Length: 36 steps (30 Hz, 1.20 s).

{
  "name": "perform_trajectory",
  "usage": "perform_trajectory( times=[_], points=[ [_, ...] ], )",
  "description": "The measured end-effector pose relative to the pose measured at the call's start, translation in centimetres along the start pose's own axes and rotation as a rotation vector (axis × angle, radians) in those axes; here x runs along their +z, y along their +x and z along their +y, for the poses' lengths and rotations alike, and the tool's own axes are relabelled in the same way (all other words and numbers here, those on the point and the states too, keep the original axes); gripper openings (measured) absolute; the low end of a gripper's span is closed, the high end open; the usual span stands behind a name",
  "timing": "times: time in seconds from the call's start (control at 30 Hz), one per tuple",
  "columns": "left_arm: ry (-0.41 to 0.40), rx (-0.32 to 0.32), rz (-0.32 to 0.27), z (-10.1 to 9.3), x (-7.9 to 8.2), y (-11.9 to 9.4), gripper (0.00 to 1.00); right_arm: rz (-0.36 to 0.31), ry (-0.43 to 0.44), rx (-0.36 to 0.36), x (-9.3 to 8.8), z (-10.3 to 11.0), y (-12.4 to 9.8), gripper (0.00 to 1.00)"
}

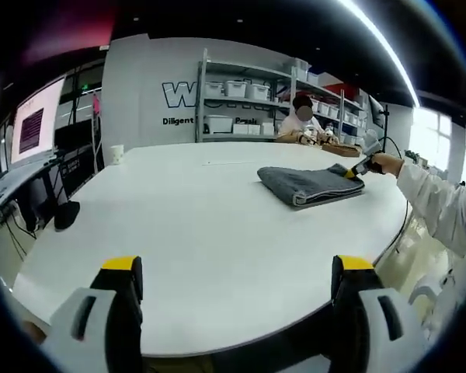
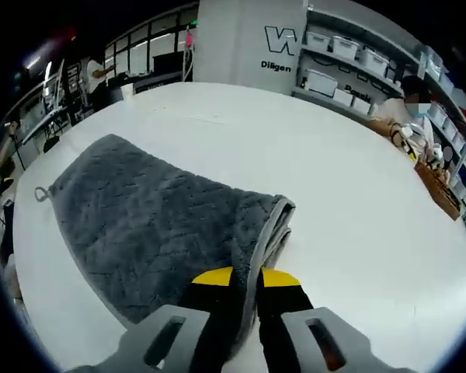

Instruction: Open the folded towel by lifting each exposed corner and separating the folded layers until the towel lies flat within the target outline without major curled edges

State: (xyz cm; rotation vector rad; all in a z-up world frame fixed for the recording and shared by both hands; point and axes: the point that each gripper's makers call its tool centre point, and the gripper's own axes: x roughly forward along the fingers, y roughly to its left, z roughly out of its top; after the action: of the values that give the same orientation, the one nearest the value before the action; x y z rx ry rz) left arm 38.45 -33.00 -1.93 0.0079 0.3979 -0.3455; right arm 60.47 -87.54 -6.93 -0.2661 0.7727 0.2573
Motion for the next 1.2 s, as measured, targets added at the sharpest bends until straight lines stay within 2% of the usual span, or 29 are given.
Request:
perform_trajectory(
  times=[0.17,0.33,0.37,0.47,0.5,0.6,0.7,0.9,1.07,1.2],
  points=[
    [0.004,-0.01,0.006,-0.4,-0.1,0.3,0.99,-0.01,-0.002,-0.026,-0.3,-0.3,0.1,0.07],
    [0.008,-0.023,0.012,-0.9,-0.2,0.7,0.99,-0.028,-0.014,-0.079,0.0,-0.8,-0.2,0.14],
    [0.007,-0.029,0.017,-1.1,-0.2,0.9,0.99,-0.045,-0.007,-0.106,0.2,-1.3,-0.4,0.18],
    [0.01,-0.043,0.016,-1.4,-0.1,0.9,0.99,-0.058,0.049,-0.191,0.2,-2.8,-1.7,0.42],
    [0.012,-0.047,0.014,-1.6,0.0,1.0,0.98,-0.061,0.052,-0.198,0.2,-3.0,-2.0,0.52],
    [0.015,-0.051,0.013,-1.7,0.1,1.0,0.99,-0.087,0.088,-0.231,0.0,-3.9,-3.6,0.62],
    [0.016,-0.064,0.008,-2.1,0.3,1.1,0.99,-0.107,0.115,-0.227,-0.4,-3.7,-5.3,0.81],
    [0.02,-0.092,0.006,-3.0,0.5,1.5,0.99,-0.137,0.119,-0.175,-1.8,-2.1,-8.3,0.99],
    [0.025,-0.132,0.004,-3.9,0.6,1.7,0.99,-0.149,0.107,-0.148,-3.2,-0.5,-10.6,0.99],
    [0.022,-0.132,-0.006,-4.0,0.8,1.7,0.99,-0.199,0.104,-0.12,-3.6,1.5,-12.4,0.99]
  ],
)
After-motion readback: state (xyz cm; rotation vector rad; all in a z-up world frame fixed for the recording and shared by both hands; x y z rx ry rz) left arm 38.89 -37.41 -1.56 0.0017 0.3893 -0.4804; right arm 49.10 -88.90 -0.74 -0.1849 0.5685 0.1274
